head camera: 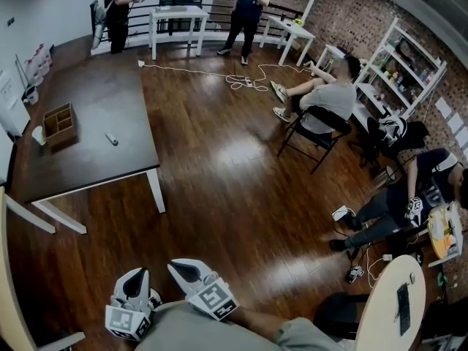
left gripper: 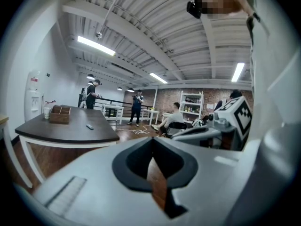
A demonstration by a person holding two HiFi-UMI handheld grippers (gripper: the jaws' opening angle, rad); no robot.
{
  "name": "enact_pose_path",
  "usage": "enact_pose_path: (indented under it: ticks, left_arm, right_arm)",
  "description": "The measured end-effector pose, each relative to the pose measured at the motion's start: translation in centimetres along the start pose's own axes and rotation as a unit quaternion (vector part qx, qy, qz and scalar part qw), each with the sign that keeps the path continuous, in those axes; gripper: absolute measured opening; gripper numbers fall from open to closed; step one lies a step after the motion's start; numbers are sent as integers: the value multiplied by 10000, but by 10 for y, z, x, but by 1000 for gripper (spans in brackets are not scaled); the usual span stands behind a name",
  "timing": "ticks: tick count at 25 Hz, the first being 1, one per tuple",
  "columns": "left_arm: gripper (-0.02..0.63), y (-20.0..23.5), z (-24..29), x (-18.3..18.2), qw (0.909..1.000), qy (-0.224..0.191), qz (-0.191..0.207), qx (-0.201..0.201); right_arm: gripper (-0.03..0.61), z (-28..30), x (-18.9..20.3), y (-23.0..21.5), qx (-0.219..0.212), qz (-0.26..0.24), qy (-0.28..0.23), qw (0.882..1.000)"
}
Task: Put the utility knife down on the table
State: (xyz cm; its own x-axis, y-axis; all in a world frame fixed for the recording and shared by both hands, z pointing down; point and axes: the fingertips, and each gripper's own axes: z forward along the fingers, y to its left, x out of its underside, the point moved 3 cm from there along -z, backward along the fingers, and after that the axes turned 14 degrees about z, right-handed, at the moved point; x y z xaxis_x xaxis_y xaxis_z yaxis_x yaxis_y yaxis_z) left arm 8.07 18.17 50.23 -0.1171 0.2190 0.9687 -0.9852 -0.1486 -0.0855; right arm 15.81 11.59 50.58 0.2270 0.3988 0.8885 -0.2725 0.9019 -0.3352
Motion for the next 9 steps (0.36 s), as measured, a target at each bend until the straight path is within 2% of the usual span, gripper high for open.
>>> enact_pose_path:
  ticks: [9]
  left_arm:
    - [2,11,-5,-2,9999,-104,-46,29]
  right_arm:
    - [-2,8,-2,7,77,-26,25,10000]
